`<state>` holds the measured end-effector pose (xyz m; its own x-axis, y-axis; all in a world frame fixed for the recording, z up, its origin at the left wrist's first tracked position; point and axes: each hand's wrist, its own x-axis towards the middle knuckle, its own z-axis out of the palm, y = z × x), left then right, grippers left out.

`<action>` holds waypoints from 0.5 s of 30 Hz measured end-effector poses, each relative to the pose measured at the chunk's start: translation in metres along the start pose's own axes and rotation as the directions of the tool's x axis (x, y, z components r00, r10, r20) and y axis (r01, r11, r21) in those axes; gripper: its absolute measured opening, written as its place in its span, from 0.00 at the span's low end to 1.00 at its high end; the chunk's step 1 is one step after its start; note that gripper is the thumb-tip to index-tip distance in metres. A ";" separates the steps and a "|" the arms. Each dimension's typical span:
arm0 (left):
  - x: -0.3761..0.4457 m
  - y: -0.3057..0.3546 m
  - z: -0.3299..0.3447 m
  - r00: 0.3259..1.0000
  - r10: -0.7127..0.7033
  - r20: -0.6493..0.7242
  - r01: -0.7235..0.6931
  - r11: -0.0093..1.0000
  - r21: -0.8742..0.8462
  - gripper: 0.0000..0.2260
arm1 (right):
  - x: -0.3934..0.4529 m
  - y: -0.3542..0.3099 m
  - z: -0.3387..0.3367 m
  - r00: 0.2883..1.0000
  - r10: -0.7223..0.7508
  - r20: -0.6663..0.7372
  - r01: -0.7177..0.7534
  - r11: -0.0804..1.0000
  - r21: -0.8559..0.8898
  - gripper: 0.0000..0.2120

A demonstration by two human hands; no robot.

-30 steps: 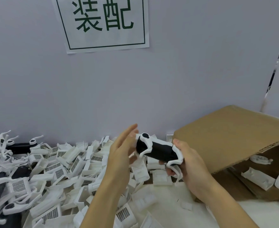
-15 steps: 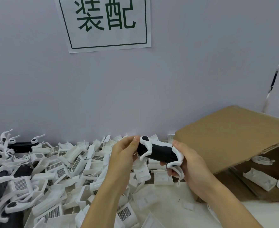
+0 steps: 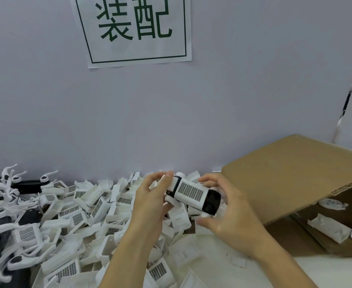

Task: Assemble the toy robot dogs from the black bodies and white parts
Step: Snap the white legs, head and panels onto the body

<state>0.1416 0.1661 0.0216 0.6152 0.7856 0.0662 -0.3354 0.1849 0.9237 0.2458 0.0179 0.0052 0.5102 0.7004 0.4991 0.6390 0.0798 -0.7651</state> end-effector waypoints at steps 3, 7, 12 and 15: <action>0.000 -0.001 0.000 1.000 0.003 -0.024 -0.004 1.000 -0.024 0.05 | -0.002 -0.003 0.007 0.991 -0.127 -0.041 0.113 0.962 -0.248 0.36; 0.001 0.000 -0.002 1.000 0.026 -0.014 -0.027 0.998 -0.053 0.07 | -0.003 -0.005 0.011 0.966 -0.256 -0.048 0.223 0.907 -0.358 0.38; 0.000 0.001 -0.001 0.999 0.041 -0.006 -0.041 0.998 -0.047 0.08 | -0.001 0.000 0.012 0.964 -0.257 -0.065 0.223 0.919 -0.325 0.36; -0.001 0.001 -0.002 0.999 0.046 -0.012 -0.046 0.999 -0.021 0.09 | 0.000 0.006 0.010 0.970 -0.224 -0.099 0.199 0.957 -0.210 0.33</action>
<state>0.1394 0.1666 0.0220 0.5904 0.8004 0.1037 -0.3783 0.1609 0.9116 0.2439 0.0249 -0.0034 0.4088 0.5908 0.6956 0.8342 0.0671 -0.5473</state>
